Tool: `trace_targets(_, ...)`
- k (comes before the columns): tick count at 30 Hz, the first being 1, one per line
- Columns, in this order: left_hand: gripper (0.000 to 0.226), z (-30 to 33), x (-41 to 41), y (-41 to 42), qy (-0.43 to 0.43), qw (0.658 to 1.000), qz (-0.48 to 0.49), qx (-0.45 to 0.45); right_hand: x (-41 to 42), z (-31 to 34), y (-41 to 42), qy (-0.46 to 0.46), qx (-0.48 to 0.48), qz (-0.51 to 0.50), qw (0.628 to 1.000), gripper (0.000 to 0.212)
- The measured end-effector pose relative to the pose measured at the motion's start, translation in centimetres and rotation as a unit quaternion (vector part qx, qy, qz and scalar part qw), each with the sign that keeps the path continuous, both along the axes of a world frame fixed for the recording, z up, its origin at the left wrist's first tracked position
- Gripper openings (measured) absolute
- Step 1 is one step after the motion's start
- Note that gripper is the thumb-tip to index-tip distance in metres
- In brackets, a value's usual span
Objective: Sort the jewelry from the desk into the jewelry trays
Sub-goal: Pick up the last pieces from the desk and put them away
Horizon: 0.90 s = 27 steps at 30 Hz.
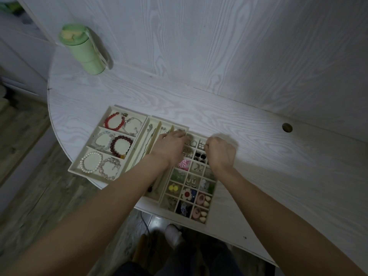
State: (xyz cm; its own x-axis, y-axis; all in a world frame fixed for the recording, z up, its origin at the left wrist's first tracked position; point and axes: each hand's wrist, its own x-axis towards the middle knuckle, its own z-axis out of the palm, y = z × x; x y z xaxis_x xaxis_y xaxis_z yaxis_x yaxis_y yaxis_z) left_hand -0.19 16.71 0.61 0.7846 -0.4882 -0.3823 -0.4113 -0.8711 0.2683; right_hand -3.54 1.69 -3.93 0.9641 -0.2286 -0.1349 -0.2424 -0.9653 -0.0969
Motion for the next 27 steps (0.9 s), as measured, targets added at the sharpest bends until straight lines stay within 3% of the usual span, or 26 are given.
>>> trace_targets(12,0.06,-0.3,-0.7,0.3,-0.012,1.0,-0.018,0.015,0.0,0.1,0.0,-0.002,-0.013,0.013,1.0,0.019)
trace_targets(27,0.071,-0.2,-0.5,-0.3,-0.042,0.997,-0.028,0.058,0.0,0.5,0.1,-0.002,-0.01,0.013,1.0,0.024)
